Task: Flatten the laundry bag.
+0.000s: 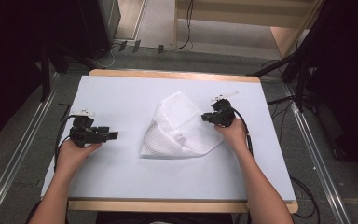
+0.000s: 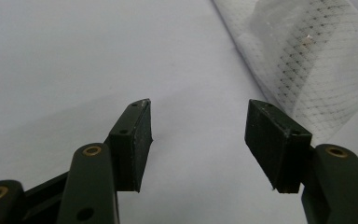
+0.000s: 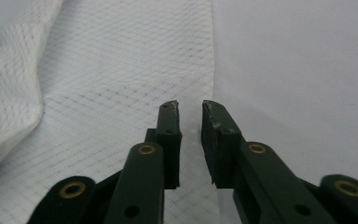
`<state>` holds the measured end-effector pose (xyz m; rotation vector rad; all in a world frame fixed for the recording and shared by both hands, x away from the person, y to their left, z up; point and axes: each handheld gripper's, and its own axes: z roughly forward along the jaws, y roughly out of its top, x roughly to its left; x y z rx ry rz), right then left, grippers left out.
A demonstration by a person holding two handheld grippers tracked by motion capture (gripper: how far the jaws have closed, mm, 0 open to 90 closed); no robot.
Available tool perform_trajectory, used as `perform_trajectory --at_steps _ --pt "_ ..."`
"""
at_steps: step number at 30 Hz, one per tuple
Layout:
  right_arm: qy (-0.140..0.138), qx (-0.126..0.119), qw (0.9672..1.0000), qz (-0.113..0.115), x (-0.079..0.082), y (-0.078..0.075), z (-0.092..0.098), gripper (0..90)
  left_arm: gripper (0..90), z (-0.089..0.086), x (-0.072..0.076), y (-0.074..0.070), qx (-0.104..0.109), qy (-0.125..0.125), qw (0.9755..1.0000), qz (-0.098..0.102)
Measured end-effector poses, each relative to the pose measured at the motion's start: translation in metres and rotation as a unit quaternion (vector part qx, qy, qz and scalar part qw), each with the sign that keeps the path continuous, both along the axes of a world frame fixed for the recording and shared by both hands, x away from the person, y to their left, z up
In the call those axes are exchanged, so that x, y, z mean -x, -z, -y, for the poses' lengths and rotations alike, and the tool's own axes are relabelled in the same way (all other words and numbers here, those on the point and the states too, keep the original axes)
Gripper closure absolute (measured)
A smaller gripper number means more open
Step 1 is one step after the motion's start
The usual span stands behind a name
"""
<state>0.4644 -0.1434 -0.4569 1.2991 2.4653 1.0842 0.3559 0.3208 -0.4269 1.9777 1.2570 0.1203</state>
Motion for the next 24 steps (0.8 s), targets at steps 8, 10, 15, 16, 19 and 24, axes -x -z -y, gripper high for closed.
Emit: perform_trajectory --at_steps 8,10,15,16,19,24 --pt "0.016 -0.022 0.9995 0.013 0.015 -0.015 0.012 69.0 68.7 0.024 -0.011 -0.006 0.017 0.031 0.9993 -0.012" --pt "0.009 -0.017 0.9997 0.013 0.021 -0.017 0.011 69.0 73.0 0.029 -0.015 -0.009 0.016 0.033 0.9992 -0.017" --pt "-0.017 -0.007 0.9998 0.009 0.040 -0.014 0.008 76.0 90.0 0.056 -0.032 -0.009 0.003 0.066 0.9973 -0.032" --pt "-0.018 -0.005 0.9998 0.007 0.042 -0.013 0.008 76.4 90.0 0.056 -0.032 -0.009 0.003 0.066 0.9973 -0.032" --pt "-0.021 -0.005 0.9998 -0.001 0.044 -0.010 0.007 76.6 90.0 0.069 -0.045 -0.005 0.023 0.074 0.9962 -0.041" --pt "-0.023 -0.003 0.9997 -0.002 0.043 -0.006 0.007 75.1 90.0 0.079 -0.054 -0.001 0.022 0.073 0.9967 -0.030"
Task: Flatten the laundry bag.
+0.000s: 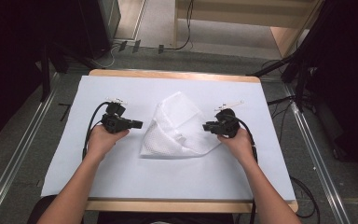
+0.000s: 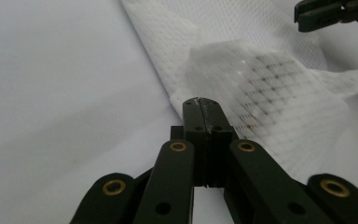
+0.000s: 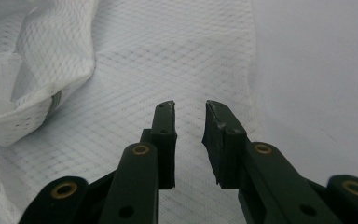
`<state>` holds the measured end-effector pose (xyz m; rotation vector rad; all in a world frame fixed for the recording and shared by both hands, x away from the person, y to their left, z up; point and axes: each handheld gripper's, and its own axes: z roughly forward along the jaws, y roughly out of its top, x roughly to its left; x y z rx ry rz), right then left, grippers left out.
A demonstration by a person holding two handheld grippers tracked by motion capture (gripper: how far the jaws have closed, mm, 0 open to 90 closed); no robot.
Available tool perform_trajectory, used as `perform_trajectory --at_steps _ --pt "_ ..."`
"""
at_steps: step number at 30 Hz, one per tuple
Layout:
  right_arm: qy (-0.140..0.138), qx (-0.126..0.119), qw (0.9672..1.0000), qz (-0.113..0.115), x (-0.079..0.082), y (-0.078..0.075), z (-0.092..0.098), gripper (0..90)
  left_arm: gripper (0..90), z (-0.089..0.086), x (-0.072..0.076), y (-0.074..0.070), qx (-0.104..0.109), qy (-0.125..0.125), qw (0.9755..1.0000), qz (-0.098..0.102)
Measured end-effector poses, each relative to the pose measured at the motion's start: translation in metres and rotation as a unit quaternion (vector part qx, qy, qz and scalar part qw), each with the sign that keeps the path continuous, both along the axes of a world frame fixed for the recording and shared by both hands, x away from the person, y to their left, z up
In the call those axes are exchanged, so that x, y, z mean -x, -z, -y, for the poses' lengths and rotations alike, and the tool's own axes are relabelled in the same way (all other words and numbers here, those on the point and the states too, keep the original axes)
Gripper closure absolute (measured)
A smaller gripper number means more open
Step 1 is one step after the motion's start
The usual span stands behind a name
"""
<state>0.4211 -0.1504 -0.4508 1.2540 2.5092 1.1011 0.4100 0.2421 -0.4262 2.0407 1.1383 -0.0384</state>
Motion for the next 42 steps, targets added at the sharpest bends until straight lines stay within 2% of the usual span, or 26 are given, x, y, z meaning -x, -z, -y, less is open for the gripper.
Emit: perform_trajectory --at_steps 3,5,6,7,10,13,14,18,25,29,30,42 --pt "0.003 -0.003 1.0000 -0.003 0.000 0.003 0.003 74.0 90.0 0.003 -0.005 0.007 0.000 -0.002 1.0000 -0.001" --pt "0.005 -0.005 1.0000 -0.005 0.001 0.004 0.004 73.8 90.0 0.005 -0.009 0.013 0.003 0.002 1.0000 -0.008" --pt "0.006 -0.005 0.9999 -0.009 0.002 0.006 0.005 73.4 90.0 0.010 -0.011 0.017 0.018 0.010 0.9996 -0.018" --pt "0.005 -0.005 0.9999 -0.008 0.002 0.006 0.006 73.4 90.0 0.013 -0.011 0.019 0.011 0.015 0.9997 -0.017" --pt "0.008 -0.003 0.9999 -0.009 0.003 0.008 0.006 73.0 90.0 0.020 -0.011 0.019 -0.002 0.028 0.9995 -0.015" --pt "0.010 0.002 0.9999 -0.014 0.004 0.010 0.009 72.8 90.0 0.025 -0.005 0.013 0.012 0.053 0.9985 -0.009" --pt "0.011 0.002 0.9998 -0.014 0.004 0.011 0.010 72.9 90.0 0.025 -0.005 0.013 0.012 0.053 0.9985 -0.009" --pt "0.013 0.004 0.9997 -0.019 0.003 0.013 0.011 72.7 90.0 0.029 0.004 0.007 0.022 0.078 0.9967 -0.007" --pt "0.007 0.009 0.9997 -0.019 0.002 0.016 0.008 72.2 89.6 0.031 0.024 0.000 0.028 0.101 0.9945 -0.006" --pt "0.006 0.008 0.9998 -0.020 0.000 0.016 0.006 72.0 89.2 0.031 0.035 -0.001 0.038 0.112 0.9929 -0.012" --pt "0.006 0.008 0.9998 -0.019 0.000 0.015 0.005 72.0 89.0 0.032 0.042 0.000 0.035 0.118 0.9922 -0.014" --pt "-0.004 0.007 0.9998 -0.016 -0.003 0.014 -0.001 72.0 88.2 0.031 0.073 0.002 0.037 0.137 0.9896 -0.023"
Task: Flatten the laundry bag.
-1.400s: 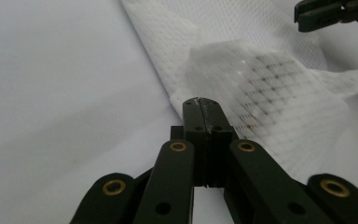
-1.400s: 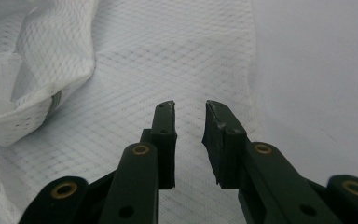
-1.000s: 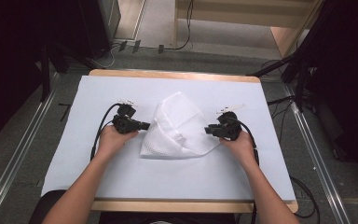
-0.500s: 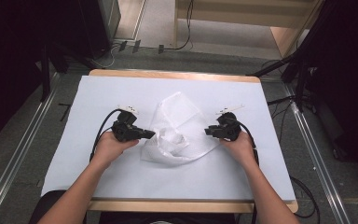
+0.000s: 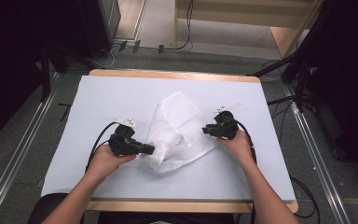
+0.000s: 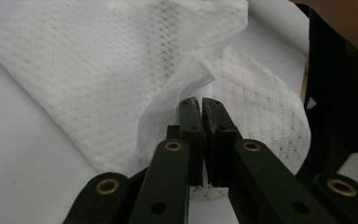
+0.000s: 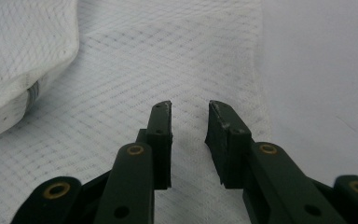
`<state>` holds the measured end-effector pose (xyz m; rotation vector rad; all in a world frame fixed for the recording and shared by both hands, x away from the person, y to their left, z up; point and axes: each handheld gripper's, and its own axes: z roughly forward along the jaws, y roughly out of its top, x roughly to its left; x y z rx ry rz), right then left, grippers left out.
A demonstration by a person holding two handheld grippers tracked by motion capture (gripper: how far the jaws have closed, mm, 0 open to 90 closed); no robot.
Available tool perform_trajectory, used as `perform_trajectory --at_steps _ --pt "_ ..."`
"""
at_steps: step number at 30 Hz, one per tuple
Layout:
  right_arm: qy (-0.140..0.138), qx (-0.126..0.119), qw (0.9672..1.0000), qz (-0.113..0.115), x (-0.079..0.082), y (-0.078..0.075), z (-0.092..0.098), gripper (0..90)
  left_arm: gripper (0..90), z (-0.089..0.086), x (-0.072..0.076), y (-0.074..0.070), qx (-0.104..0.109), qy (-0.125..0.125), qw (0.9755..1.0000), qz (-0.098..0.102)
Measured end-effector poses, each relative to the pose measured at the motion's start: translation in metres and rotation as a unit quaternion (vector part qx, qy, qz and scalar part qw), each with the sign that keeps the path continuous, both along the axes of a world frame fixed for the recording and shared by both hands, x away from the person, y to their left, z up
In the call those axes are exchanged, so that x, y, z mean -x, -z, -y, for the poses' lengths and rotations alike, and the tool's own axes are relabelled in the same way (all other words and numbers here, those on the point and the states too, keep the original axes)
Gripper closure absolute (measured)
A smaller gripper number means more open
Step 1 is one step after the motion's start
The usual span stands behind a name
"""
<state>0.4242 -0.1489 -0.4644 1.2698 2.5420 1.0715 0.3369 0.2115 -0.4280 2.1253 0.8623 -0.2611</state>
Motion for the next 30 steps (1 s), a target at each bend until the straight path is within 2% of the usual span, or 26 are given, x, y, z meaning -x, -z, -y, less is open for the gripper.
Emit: perform_trajectory --at_steps 3,7,8,10,11,14,17,18,23,28,30 --pt "-0.001 -0.001 1.0000 0.000 -0.001 -0.001 -0.003 72.0 87.9 0.000 0.009 0.001 -0.005 0.007 1.0000 -0.003" --pt "-0.008 -0.004 1.0000 0.002 -0.003 -0.003 -0.009 72.9 87.3 -0.003 0.019 -0.004 -0.008 0.010 0.9999 0.006" --pt "-0.011 -0.004 0.9999 0.001 -0.002 -0.004 -0.010 73.1 87.2 -0.006 0.021 -0.008 -0.001 0.007 0.9999 0.010" --pt "-0.017 -0.007 0.9998 0.005 -0.002 -0.005 -0.014 73.2 86.9 -0.007 0.023 -0.010 0.002 0.004 0.9999 0.010" --pt "-0.019 -0.008 0.9998 0.006 -0.002 -0.007 -0.016 73.2 86.9 -0.010 0.026 -0.015 0.001 0.001 0.9998 0.021" --pt "-0.030 -0.012 0.9994 0.011 -0.002 -0.008 -0.023 73.3 86.4 -0.014 0.029 -0.020 0.003 -0.003 0.9996 0.026" --pt "-0.034 -0.014 0.9993 0.012 -0.001 -0.009 -0.027 73.3 86.0 -0.021 0.031 -0.027 0.012 -0.012 0.9992 0.036" --pt "-0.039 -0.014 0.9991 0.010 -0.001 -0.010 -0.031 73.3 85.5 -0.027 0.033 -0.031 0.018 -0.023 0.9988 0.040" --pt "-0.045 -0.016 0.9988 0.013 0.000 -0.013 -0.036 73.1 85.1 -0.041 0.033 -0.036 0.023 -0.045 0.9974 0.051" --pt "-0.050 -0.022 0.9984 0.016 0.008 -0.020 -0.038 72.7 84.6 -0.050 0.026 -0.030 0.007 -0.069 0.9964 0.049" --pt "-0.051 -0.026 0.9981 0.020 0.012 -0.023 -0.037 72.5 84.0 -0.052 0.023 -0.028 0.008 -0.075 0.9961 0.046"
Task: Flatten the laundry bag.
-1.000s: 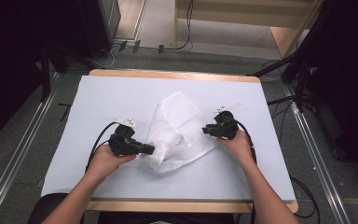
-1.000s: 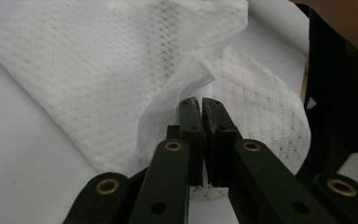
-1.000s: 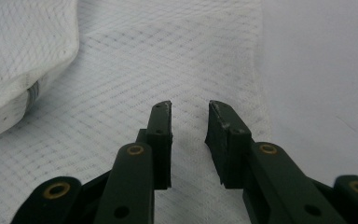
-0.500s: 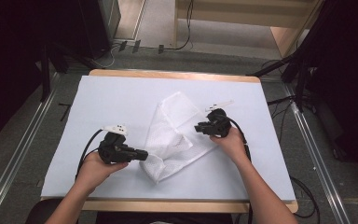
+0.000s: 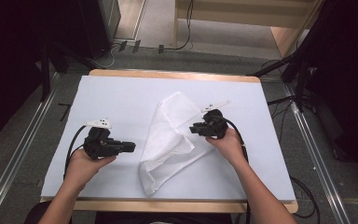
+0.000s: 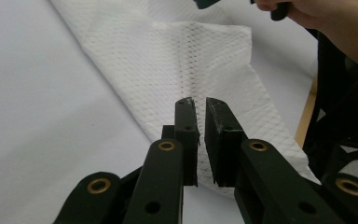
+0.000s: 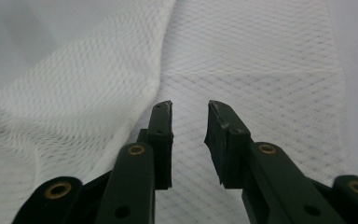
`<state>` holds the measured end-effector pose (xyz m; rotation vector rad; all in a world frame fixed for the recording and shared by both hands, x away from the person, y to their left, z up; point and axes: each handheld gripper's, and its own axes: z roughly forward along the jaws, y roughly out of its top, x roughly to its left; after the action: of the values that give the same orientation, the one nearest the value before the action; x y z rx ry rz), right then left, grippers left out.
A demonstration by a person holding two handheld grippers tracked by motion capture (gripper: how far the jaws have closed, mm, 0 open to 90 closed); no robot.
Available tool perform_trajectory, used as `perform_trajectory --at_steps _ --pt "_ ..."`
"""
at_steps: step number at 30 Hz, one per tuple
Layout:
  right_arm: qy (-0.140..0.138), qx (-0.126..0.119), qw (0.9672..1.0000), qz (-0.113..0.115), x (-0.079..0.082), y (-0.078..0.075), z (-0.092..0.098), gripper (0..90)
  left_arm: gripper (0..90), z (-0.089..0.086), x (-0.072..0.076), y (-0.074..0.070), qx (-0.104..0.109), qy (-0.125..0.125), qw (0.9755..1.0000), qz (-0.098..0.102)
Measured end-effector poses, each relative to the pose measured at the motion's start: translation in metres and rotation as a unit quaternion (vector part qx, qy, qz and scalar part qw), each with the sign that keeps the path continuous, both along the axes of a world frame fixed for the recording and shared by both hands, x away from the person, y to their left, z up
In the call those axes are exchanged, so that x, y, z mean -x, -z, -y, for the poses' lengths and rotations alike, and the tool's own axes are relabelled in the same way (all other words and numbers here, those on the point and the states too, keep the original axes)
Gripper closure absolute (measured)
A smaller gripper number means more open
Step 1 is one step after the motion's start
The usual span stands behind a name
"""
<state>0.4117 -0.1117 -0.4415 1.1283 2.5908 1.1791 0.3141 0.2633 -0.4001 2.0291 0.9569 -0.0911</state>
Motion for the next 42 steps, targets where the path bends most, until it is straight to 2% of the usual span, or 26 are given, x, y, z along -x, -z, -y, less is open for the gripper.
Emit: perform_trajectory --at_steps 5,10,11,13,14,15,18,19,24,26,27,28,29,30,31,32,33,35,42 --pt "-0.001 -0.010 0.9999 0.001 0.016 -0.009 -0.001 71.2 82.0 -0.001 -0.009 0.005 -0.020 -0.006 0.9998 -0.006" --pt "-0.006 -0.011 0.9999 0.003 0.028 -0.013 -0.003 69.2 79.0 -0.002 -0.015 0.010 -0.026 -0.011 0.9995 -0.010" --pt "-0.008 -0.014 0.9998 0.007 0.034 -0.015 -0.004 66.2 77.6 -0.003 -0.016 0.010 -0.030 -0.012 0.9994 -0.011" --pt "-0.007 -0.014 0.9999 0.005 0.037 -0.016 -0.005 64.1 76.5 -0.004 -0.019 0.012 -0.027 -0.016 0.9994 -0.013" --pt "-0.008 -0.018 0.9998 0.003 0.042 -0.015 -0.006 57.5 73.4 -0.005 -0.020 0.013 -0.028 -0.016 0.9994 -0.014" --pt "-0.008 -0.018 0.9998 0.003 0.042 -0.015 -0.006 57.5 73.4 -0.006 -0.021 0.013 -0.028 -0.019 0.9994 -0.014" --pt "-0.010 -0.012 0.9999 0.005 0.051 -0.010 -0.007 50.8 64.5 -0.008 -0.025 0.015 -0.026 -0.025 0.9993 -0.014" --pt "-0.010 -0.012 0.9999 0.005 0.051 -0.010 -0.007 50.8 64.5 -0.009 -0.026 0.016 -0.030 -0.024 0.9992 -0.010" --pt "-0.015 -0.011 0.9998 -0.010 0.055 -0.003 -0.010 47.2 51.2 -0.014 -0.031 0.021 -0.039 -0.041 0.9984 -0.006" --pt "-0.018 -0.011 0.9993 -0.030 0.054 0.003 -0.014 49.8 47.4 -0.017 -0.032 0.022 -0.039 -0.050 0.9980 -0.003" --pt "-0.018 -0.011 0.9993 -0.030 0.054 0.003 -0.014 49.8 47.4 -0.019 -0.032 0.022 -0.037 -0.055 0.9978 -0.002" --pt "-0.028 -0.009 0.9986 -0.043 0.054 0.007 -0.017 57.0 46.5 -0.023 -0.033 0.022 -0.035 -0.063 0.9974 0.001" --pt "-0.028 -0.009 0.9986 -0.043 0.054 0.007 -0.017 57.0 46.0 -0.023 -0.033 0.022 -0.035 -0.063 0.9974 0.001" --pt "-0.032 -0.006 0.9984 -0.047 0.054 0.008 -0.019 61.5 46.0 -0.025 -0.033 0.022 -0.035 -0.066 0.9972 0.001" --pt "-0.041 -0.002 0.9980 -0.048 0.054 0.009 -0.020 68.2 45.8 -0.026 -0.033 0.022 -0.034 -0.071 0.9969 0.001" --pt "-0.050 0.000 0.9972 -0.055 0.055 0.009 -0.023 78.6 45.7 -0.028 -0.034 0.022 -0.035 -0.072 0.9968 0.002" --pt "-0.054 0.000 0.9970 -0.056 0.055 0.008 -0.024 83.4 45.7 -0.029 -0.034 0.022 -0.034 -0.075 0.9966 0.003" --pt "-0.055 0.001 0.9970 -0.054 0.055 0.006 -0.025 85.8 45.7 -0.030 -0.034 0.022 -0.036 -0.076 0.9964 0.003" --pt "-0.063 -0.023 0.9969 -0.041 0.055 -0.010 -0.029 88.4 45.7 -0.035 -0.033 0.021 -0.042 -0.085 0.9955 0.007"
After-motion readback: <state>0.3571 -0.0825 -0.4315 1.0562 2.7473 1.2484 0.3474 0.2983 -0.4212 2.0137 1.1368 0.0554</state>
